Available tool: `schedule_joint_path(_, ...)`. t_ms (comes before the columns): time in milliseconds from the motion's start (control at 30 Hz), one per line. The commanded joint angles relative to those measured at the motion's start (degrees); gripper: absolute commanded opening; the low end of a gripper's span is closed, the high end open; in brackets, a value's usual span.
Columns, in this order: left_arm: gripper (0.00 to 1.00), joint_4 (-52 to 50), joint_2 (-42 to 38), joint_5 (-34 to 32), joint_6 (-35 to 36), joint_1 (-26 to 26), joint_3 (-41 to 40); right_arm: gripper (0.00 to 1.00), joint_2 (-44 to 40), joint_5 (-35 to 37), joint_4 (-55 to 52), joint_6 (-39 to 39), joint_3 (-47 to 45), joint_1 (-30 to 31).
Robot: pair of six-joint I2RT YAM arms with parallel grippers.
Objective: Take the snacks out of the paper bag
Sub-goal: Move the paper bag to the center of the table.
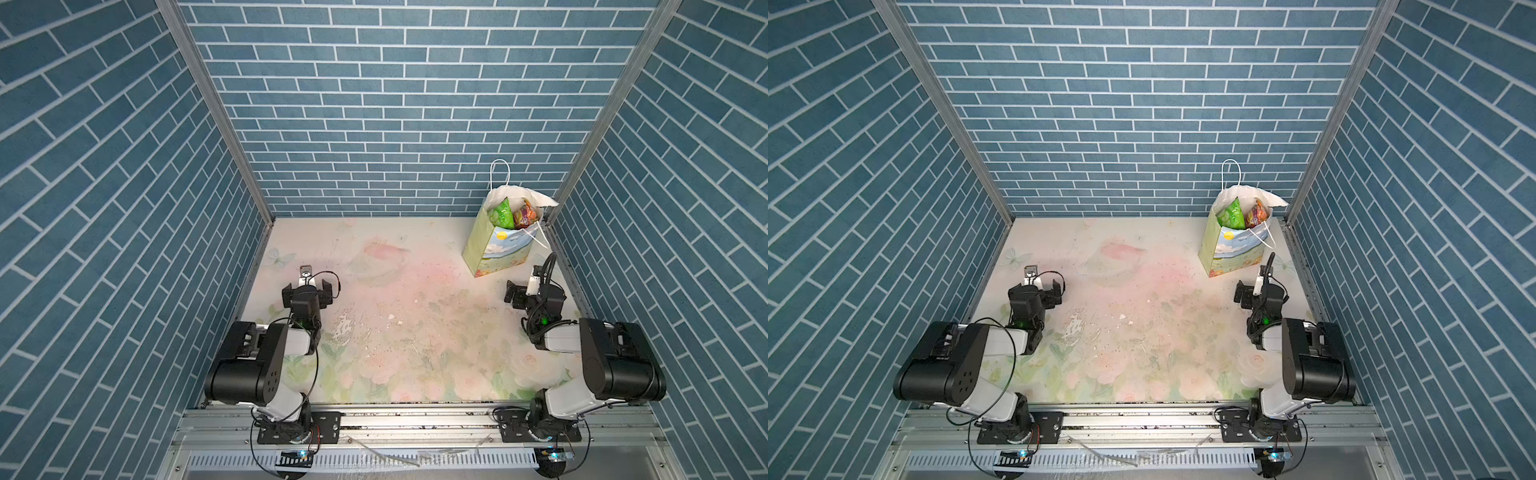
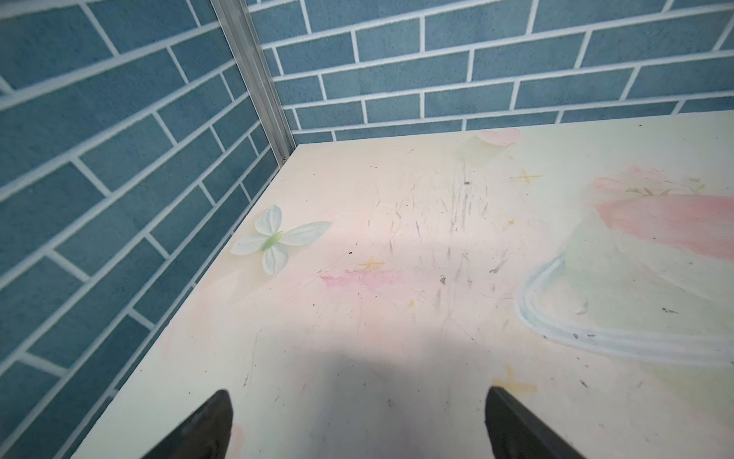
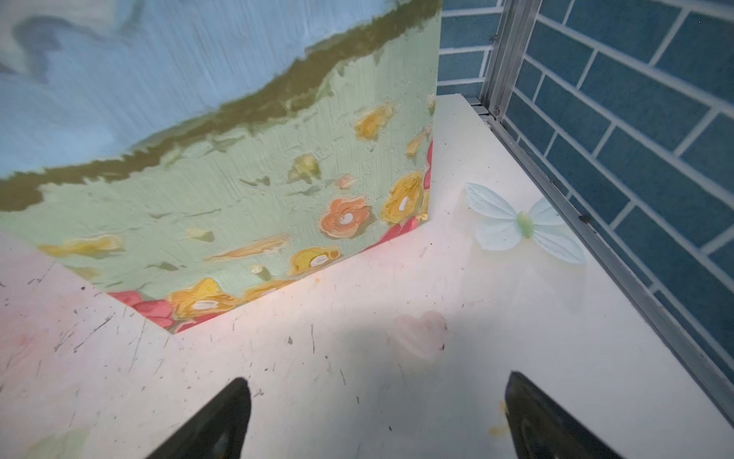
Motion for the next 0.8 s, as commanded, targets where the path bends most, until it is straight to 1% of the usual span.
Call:
schedule_joint_path(0,1.00,-0.5,-0.3,0.3,-0.2,0.2,0.9,0.99,0.4,-1.3,-0.2,-2.2,1.2,0.0)
schedule_joint_path(600,0.99,-0.5,-0.3,0.3,-0.2,0.2,0.9,0.99,0.6,0.3,-1.0,-1.3,1.8,-0.1)
schedule_joint_path(700,1.00,-1.0,-0.3,3.5,1.2,0.2,1.2,0.99,0.6,0.3,-1.1,-1.4,1.8,-0.1)
schedule_joint_path(767,0.99,-0.9,-0.3,3.6,1.3,0.2,1.2,0.99,0.6,0.3,-1.0,-1.3,1.8,-0.1)
